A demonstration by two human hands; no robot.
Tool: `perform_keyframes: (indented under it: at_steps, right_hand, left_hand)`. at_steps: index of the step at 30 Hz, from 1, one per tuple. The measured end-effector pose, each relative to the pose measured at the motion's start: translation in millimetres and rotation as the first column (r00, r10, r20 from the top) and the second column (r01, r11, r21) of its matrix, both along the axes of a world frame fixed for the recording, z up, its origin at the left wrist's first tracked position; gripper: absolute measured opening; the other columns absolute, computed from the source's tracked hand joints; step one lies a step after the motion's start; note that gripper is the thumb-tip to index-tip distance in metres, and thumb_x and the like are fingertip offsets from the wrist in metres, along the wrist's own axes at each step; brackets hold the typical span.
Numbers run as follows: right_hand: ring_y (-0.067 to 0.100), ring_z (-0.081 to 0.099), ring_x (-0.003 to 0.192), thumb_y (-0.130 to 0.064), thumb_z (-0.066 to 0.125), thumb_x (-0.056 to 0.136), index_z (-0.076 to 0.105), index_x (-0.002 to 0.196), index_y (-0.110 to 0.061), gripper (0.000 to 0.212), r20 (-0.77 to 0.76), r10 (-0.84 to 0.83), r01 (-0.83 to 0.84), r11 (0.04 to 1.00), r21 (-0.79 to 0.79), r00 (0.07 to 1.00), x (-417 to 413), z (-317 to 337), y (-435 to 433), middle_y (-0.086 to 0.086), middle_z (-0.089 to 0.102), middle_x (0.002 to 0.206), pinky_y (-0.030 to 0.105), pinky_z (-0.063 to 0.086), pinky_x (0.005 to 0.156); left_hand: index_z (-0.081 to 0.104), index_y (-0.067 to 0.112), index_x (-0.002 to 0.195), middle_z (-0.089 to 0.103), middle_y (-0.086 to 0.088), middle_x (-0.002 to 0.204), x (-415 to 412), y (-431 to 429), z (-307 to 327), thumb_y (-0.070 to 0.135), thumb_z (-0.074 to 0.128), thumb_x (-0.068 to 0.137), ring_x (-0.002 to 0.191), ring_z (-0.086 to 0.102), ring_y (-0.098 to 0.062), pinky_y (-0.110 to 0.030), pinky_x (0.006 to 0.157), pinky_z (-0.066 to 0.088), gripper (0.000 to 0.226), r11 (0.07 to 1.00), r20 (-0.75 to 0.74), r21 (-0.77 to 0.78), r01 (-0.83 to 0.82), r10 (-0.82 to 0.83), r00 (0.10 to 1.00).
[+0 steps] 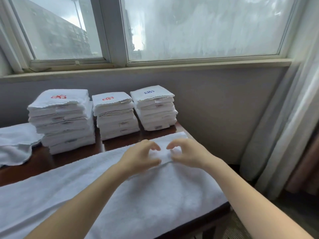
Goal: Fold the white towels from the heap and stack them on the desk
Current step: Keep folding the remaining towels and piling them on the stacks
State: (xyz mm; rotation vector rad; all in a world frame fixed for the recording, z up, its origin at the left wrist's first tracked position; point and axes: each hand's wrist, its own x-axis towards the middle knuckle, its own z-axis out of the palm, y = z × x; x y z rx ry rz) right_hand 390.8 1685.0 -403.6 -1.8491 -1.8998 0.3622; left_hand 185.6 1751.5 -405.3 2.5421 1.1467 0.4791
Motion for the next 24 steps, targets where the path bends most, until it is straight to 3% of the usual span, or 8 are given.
perform_keyframes:
  at_steps: [2, 4, 7, 11, 16, 18, 21, 24]
  right_hand:
    - [0.001, 0.056, 0.110, -0.033, 0.066, 0.082, 0.066, 0.115, -0.038, 0.033, -0.021, 0.077, -0.078, 0.996, -0.050, 0.997, -11.9, -9.5, 3.9, -0.019, 0.061, 0.124, 0.018, 0.041, 0.088]
    - [0.002, 0.049, 0.124, -0.027, 0.070, 0.078, 0.068, 0.115, -0.035, 0.038, -0.141, 0.145, -0.158, 0.984, -0.083, 0.979, -19.9, -15.0, 5.3, -0.015, 0.056, 0.134, 0.017, 0.035, 0.097]
    - [0.010, 0.041, 0.134, -0.023, 0.066, 0.077, 0.067, 0.115, -0.035, 0.039, -0.141, 0.135, -0.141, 0.990, -0.031, 0.981, -25.8, -24.0, 4.7, -0.011, 0.052, 0.141, 0.029, 0.033, 0.110]
    - [0.018, 0.054, 0.120, -0.018, 0.060, 0.084, 0.070, 0.111, -0.025, 0.029, -0.037, 0.047, -0.041, 0.986, 0.160, 0.998, -32.1, -35.8, 2.9, -0.008, 0.065, 0.124, 0.030, 0.041, 0.098]
    - [0.021, 0.060, 0.101, -0.002, 0.054, 0.082, 0.074, 0.097, -0.015, 0.029, 0.005, -0.191, 0.173, 0.899, 0.402, 0.982, -29.6, -34.2, 4.2, -0.003, 0.072, 0.099, 0.027, 0.040, 0.080]
    - [0.024, 0.060, 0.095, 0.002, 0.053, 0.081, 0.075, 0.089, -0.015, 0.029, -0.048, -0.255, 0.247, 0.844, 0.476, 0.966, -29.0, -32.5, 3.8, -0.002, 0.073, 0.093, 0.030, 0.039, 0.086]
    - [0.024, 0.059, 0.096, 0.004, 0.052, 0.081, 0.076, 0.086, -0.014, 0.030, -0.093, -0.296, 0.299, 0.794, 0.529, 0.951, -29.7, -30.9, 2.4, 0.000, 0.072, 0.091, 0.041, 0.032, 0.108]
    - [0.023, 0.058, 0.095, 0.004, 0.054, 0.080, 0.076, 0.081, -0.014, 0.028, -0.119, -0.328, 0.334, 0.745, 0.577, 0.937, -31.7, -29.0, -1.3, -0.002, 0.072, 0.087, 0.045, 0.029, 0.110]
  left_hand:
    - [0.059, 0.037, 0.120, 0.055, 0.016, 0.121, -15.0, -7.4, -7.8, 0.047, 0.070, 0.080, 0.114, 0.052, -0.005, -0.031, 0.096, 0.045, 0.043, 0.999, -0.068, 0.032, 0.014, -0.012, 0.998]
    - [0.059, 0.036, 0.124, 0.053, 0.018, 0.127, -27.8, -13.0, -12.8, 0.051, 0.067, 0.082, 0.117, 0.051, -0.005, -0.032, 0.096, 0.046, 0.045, 0.999, -0.061, 0.052, 0.013, -0.010, 0.998]
    - [0.063, 0.034, 0.126, 0.054, 0.019, 0.136, -37.9, -21.1, -23.0, 0.042, 0.063, 0.088, 0.119, 0.055, -0.006, -0.027, 0.095, 0.046, 0.039, 0.984, -0.018, 0.177, -0.004, 0.008, 1.000]
    - [0.074, 0.025, 0.109, 0.068, 0.011, 0.121, -39.2, -26.7, -32.7, 0.017, 0.063, 0.085, 0.102, 0.066, -0.014, -0.030, 0.079, 0.053, 0.027, 0.954, 0.112, 0.294, -0.053, 0.021, 0.994]
    - [0.075, 0.020, 0.095, 0.074, 0.007, 0.092, -42.5, -24.6, -34.6, 0.014, 0.073, 0.085, 0.079, 0.069, -0.021, -0.024, 0.060, 0.043, 0.012, 0.878, 0.244, 0.439, -0.189, 0.086, 0.966]
    - [0.076, 0.020, 0.093, 0.074, 0.006, 0.090, -43.7, -24.6, -34.9, 0.016, 0.076, 0.083, 0.074, 0.069, -0.022, -0.024, 0.059, 0.041, 0.011, 0.853, 0.286, 0.463, -0.241, 0.113, 0.952]
    - [0.074, 0.019, 0.089, 0.070, 0.007, 0.084, -44.1, -24.2, -33.2, 0.018, 0.077, 0.083, 0.067, 0.065, -0.020, -0.021, 0.053, 0.037, 0.007, 0.816, 0.312, 0.531, -0.227, 0.061, 0.948]
    - [0.073, 0.019, 0.088, 0.062, 0.007, 0.081, -44.7, -24.5, -30.7, 0.024, 0.072, 0.089, 0.064, 0.059, -0.017, -0.027, 0.047, 0.041, 0.005, 0.808, 0.322, 0.560, -0.182, -0.010, 0.947]
